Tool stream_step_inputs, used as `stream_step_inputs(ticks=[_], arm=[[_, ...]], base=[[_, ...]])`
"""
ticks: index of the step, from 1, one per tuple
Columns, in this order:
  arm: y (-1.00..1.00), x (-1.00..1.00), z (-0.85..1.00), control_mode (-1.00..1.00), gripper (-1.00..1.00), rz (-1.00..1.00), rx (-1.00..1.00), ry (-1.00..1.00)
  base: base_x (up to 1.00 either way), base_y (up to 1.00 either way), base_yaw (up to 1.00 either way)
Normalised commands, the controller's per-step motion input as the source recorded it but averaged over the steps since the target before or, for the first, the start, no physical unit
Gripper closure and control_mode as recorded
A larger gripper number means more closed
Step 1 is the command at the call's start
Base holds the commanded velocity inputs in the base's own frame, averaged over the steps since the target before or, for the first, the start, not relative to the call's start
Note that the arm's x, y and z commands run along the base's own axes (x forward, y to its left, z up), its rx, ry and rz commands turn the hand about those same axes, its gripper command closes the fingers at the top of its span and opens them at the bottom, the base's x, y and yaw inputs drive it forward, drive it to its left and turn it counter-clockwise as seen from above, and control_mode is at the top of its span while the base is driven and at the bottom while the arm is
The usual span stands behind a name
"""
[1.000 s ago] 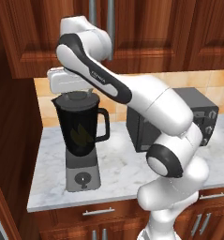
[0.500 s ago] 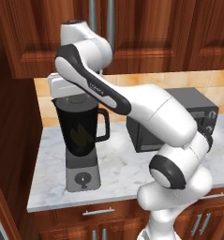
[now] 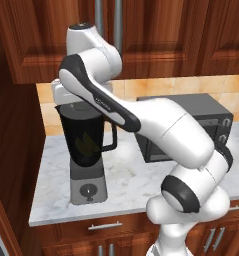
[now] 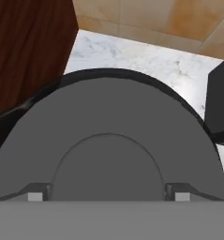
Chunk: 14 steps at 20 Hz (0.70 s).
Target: Grab the lemon wedges from the fridge, place them in the blender, close the lid, and turn on the blender to create a marinade.
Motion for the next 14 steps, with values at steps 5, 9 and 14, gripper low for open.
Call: stream_step_inputs(ticks=[5,9,14], arm=[[0.00,-0.18,0.00,-1.00,-1.00,0.00,0.01,-0.09],[-0.02,-0.10,0.00,-1.00,-1.00,0.00,0.00,-0.04],[-0.18,-0.58,0.12,-1.00,-1.00,0.00,0.02,-0.21]], base=[[0.00,0.00,0.00],[0.00,0.00,0.00],[0.00,0.00,0.00]])
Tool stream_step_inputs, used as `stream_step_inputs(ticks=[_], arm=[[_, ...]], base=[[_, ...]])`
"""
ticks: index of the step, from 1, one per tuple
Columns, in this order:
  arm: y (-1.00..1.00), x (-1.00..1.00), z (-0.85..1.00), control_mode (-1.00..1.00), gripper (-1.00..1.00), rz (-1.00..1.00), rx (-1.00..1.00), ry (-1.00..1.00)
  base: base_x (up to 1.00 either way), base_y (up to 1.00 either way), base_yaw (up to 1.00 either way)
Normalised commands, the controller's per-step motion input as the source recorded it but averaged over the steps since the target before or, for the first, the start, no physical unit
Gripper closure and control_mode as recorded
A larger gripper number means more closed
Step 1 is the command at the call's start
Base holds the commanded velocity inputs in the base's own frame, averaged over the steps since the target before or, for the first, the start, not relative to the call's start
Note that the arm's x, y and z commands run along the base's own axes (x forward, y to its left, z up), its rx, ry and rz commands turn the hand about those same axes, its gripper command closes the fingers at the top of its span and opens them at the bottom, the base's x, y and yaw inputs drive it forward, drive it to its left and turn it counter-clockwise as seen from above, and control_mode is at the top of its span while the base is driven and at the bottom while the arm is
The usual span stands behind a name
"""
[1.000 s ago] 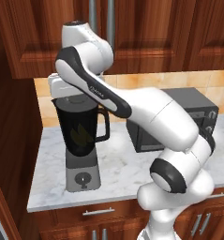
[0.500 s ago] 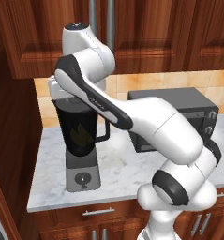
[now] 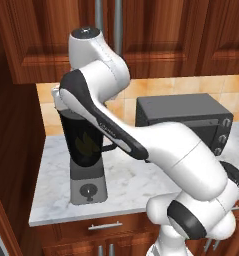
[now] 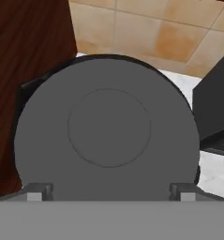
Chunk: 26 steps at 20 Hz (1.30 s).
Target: Grab the lemon wedges from the fridge, place them in the blender, close the lid, and turn on the blender to create a marinade.
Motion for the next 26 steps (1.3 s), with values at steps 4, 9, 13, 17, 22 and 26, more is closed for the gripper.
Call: stream_step_inputs(ticks=[4,9,13,17,22,26], arm=[[-0.30,-0.74,0.08,-1.00,-1.00,0.00,0.02,-0.25],[-0.38,-0.88,-0.03,-1.00,-1.00,-0.02,0.01,-0.31],[-0.44,-1.00,-0.30,-1.00,-1.00,-0.06,0.00,-0.41],[-0.39,-0.99,-0.59,-1.00,-1.00,-0.16,0.00,-0.35],[-0.18,-0.62,-0.83,-1.00,-1.00,-0.28,0.00,-0.15],[-0.13,-0.15,-0.93,-1.00,-1.00,-0.34,0.01,-0.07]], base=[[0.00,0.00,0.00],[0.00,0.00,0.00],[0.00,0.00,0.00],[0.00,0.00,0.00],[0.00,0.00,0.00],[0.00,0.00,0.00]])
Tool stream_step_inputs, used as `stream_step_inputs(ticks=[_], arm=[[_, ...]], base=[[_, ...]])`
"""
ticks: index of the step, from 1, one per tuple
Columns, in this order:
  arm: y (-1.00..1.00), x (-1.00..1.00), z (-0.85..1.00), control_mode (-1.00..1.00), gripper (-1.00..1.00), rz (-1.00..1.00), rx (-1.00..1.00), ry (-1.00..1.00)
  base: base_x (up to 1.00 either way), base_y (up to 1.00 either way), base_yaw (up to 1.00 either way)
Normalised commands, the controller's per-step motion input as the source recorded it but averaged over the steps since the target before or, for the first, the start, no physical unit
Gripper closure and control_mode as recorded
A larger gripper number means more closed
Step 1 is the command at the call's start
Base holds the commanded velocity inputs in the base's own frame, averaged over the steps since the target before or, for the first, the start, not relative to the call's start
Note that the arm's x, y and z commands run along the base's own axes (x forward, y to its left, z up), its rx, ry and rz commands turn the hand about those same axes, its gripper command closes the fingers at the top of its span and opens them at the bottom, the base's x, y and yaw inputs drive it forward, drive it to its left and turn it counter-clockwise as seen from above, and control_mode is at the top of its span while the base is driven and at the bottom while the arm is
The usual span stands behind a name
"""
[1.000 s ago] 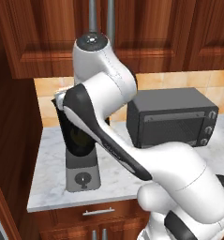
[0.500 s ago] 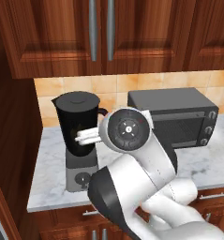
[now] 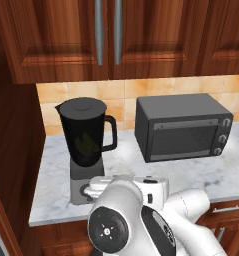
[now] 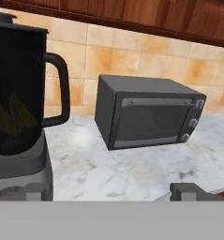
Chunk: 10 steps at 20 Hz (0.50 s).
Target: Grab the lemon wedges from the fridge, place them in the blender, close the lid, and turn on the blender to create a marinade.
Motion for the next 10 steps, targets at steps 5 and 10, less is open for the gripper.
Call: stream_step_inputs(ticks=[5,10], arm=[[-0.05,0.02,-0.78,-1.00,-1.00,-0.34,0.04,-0.08],[0.00,0.09,-0.95,-1.00,-1.00,-0.13,0.01,-0.18]], base=[[0.00,0.00,0.00],[0.00,0.00,0.00]])
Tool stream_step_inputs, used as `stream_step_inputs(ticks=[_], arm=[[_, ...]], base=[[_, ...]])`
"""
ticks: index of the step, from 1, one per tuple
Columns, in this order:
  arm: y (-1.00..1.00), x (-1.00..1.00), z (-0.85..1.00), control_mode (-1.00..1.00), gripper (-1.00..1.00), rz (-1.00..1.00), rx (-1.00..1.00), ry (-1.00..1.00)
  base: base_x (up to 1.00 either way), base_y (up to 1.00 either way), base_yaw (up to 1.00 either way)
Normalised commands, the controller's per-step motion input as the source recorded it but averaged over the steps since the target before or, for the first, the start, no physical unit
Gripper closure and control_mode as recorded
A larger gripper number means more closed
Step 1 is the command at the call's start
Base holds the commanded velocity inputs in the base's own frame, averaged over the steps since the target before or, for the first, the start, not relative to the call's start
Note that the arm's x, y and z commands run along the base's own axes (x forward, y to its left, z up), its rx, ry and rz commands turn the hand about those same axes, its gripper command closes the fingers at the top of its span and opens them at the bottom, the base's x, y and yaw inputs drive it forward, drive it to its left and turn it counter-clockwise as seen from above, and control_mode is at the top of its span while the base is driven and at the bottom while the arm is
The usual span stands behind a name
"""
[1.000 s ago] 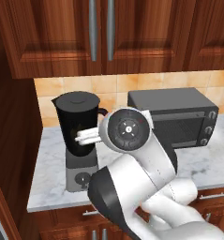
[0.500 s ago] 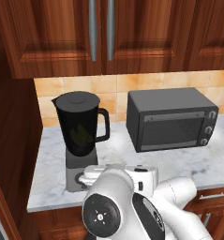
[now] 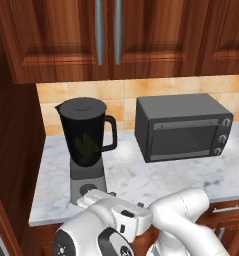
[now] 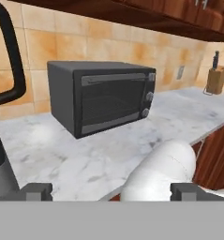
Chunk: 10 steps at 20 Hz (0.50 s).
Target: Grab the lemon wedges from the fridge, place them in the blender, close the lid, and turn on the blender to create a marinade.
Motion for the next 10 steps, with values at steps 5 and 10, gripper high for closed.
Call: stream_step_inputs(ticks=[5,10], arm=[[0.00,0.06,-0.87,-1.00,-1.00,-0.02,0.00,-0.23],[0.00,0.24,-0.62,-1.00,-1.00,-0.02,0.00,-0.19]], base=[[0.00,0.00,0.00],[0.00,0.00,0.00]])
